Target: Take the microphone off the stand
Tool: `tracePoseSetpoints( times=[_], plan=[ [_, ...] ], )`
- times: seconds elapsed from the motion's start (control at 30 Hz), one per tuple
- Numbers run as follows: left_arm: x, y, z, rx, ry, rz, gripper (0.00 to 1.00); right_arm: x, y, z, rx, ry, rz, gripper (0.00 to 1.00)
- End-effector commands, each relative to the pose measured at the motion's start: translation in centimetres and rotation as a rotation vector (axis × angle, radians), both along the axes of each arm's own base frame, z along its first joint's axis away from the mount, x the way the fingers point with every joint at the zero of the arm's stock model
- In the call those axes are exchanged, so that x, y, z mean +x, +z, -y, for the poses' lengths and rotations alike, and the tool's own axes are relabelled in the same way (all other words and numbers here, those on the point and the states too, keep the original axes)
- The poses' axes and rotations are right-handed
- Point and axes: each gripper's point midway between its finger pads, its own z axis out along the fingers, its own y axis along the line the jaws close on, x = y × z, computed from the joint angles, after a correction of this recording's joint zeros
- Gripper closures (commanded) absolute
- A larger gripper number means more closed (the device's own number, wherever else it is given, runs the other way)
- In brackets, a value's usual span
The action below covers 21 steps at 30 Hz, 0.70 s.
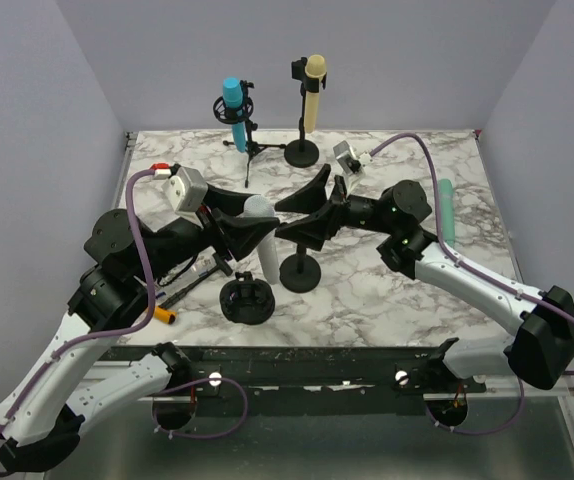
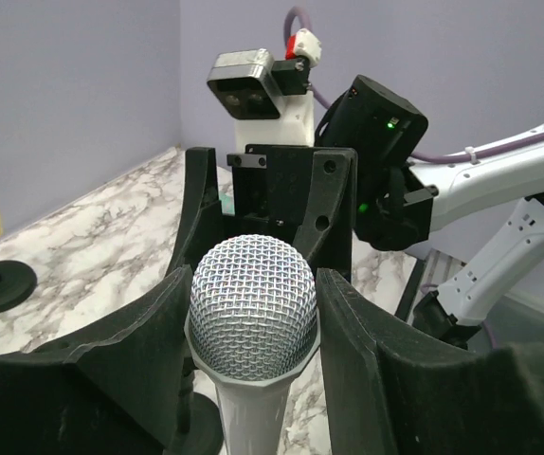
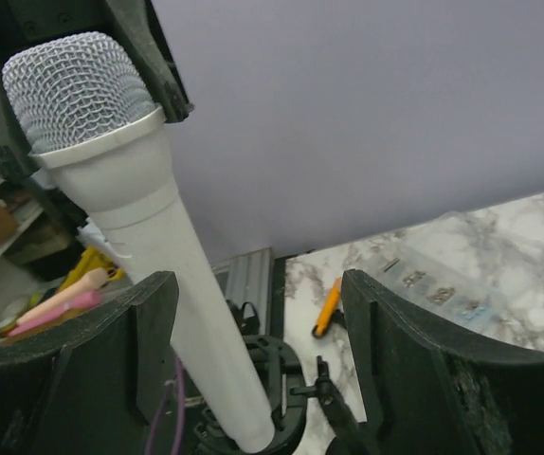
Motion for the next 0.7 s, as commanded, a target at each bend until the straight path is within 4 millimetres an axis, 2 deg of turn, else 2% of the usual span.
tracePoseSetpoints(
  times=[0.0,0.27,0.5,0.57,0.67],
  plan=[
    [-1.1,0.7,0.6,-0.025,-0.076,0.027,1.0,-3.6,0.6,0.4,0.062,0.184,-0.027,0.24],
    [-1.1,0.4,1.0,-0.027,-0.093,0.024,1.0,-5.4,0.2,1.2,0.113,0.255,-0.067,0.23],
    [-1.2,0.2,1.5,-0.033,-0.121,0.015,1.0,-5.7,-0.3,0.5,0.145,0.294,-0.102,0.24],
    [-1.1,-0.1,1.7,-0.034,-0.128,0.011,1.0,-5.9,-0.3,0.3,0.155,0.299,-0.109,0.25],
    [-1.1,-0.2,2.0,-0.03,-0.137,0.002,1.0,-6.1,-0.7,0.1,0.151,0.307,-0.105,0.33]
  ],
)
